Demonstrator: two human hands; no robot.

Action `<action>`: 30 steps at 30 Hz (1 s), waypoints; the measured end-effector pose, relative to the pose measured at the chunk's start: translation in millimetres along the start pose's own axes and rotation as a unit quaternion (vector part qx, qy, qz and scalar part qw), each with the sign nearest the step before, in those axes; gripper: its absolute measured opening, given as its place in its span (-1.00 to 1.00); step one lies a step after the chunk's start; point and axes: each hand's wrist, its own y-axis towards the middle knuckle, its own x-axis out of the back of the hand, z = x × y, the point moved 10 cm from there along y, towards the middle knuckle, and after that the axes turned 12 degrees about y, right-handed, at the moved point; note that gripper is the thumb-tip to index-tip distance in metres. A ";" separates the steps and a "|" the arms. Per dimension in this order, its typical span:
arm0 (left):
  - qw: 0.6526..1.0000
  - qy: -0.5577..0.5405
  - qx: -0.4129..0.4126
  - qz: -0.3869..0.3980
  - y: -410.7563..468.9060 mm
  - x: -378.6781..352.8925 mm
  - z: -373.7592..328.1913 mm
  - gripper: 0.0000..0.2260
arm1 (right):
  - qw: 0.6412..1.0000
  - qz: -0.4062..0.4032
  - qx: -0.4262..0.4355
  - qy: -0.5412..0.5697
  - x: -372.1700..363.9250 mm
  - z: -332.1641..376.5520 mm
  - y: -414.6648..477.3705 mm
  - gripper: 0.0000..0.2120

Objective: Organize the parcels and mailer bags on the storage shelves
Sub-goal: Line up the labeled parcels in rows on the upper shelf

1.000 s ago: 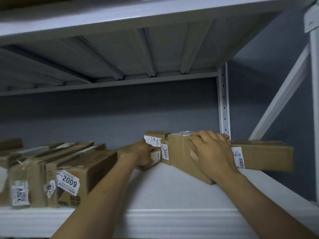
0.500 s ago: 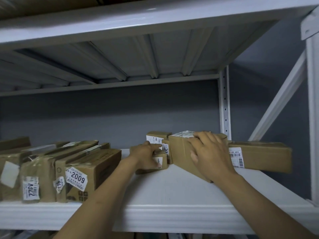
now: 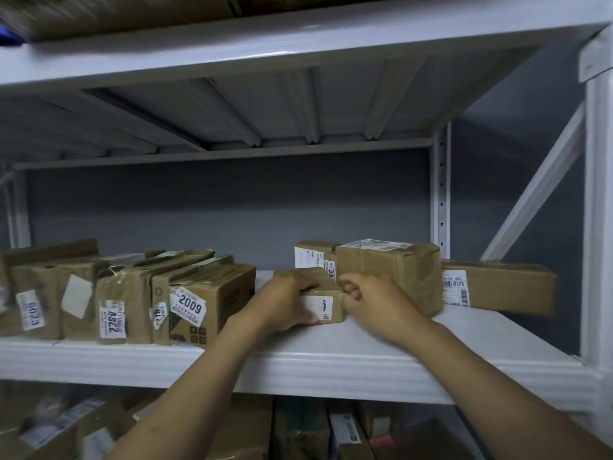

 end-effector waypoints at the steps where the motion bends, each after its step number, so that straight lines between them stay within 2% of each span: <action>1: 1.000 0.001 0.006 -0.008 -5.5 1.5 1.0 -0.41 | 0.998 0.029 -0.048 0.031 -9.6 -7.9 -1.0 -0.80; 4: 0.998 -0.023 0.051 0.004 -20.7 -5.2 10.1 -0.31 | 0.980 0.108 -0.124 0.110 -38.3 -23.6 -4.7 -0.80; 6: 0.996 -0.045 0.071 0.006 -26.5 -8.7 14.9 -0.27 | 0.970 0.114 -0.134 0.169 -47.7 -25.4 -7.9 -0.77; 8: 0.995 -0.066 0.072 -0.009 -30.7 -5.8 14.9 -0.23 | 0.958 0.071 -0.132 0.243 -40.2 -22.5 -8.8 -0.69; 10: 0.990 -0.108 0.083 -0.031 -35.6 -2.0 15.8 -0.16 | 0.930 0.010 -0.133 0.342 -23.8 -18.1 -10.1 -0.60; 13: 0.978 -0.157 0.100 -0.095 -44.4 8.8 10.5 -0.15 | 0.886 -0.043 -0.124 0.445 -5.0 -5.9 -12.3 -0.66; 17: 0.959 -0.160 0.099 -0.211 -57.6 34.5 -4.2 -0.38 | 0.844 -0.086 -0.120 0.516 7.5 15.7 -13.8 -0.73; 21: 0.960 -0.121 0.048 -0.250 -66.5 49.2 -21.4 -0.33 | 0.805 -0.090 -0.184 0.557 8.1 19.3 -18.9 -0.54; 23: 0.958 -0.118 0.032 -0.260 -73.2 54.5 -27.6 -0.31 | 0.792 -0.089 -0.195 0.572 8.3 20.0 -23.4 -0.52; 25: 0.956 -0.121 0.034 -0.266 -81.4 56.3 -28.9 -0.31 | 0.806 -0.094 -0.182 0.556 13.4 21.8 -28.5 -0.49; 30: 0.956 -0.052 0.111 -0.266 -102.7 58.2 -23.0 -0.38 | 0.901 -0.057 -0.084 0.421 18.3 43.3 -29.6 -0.47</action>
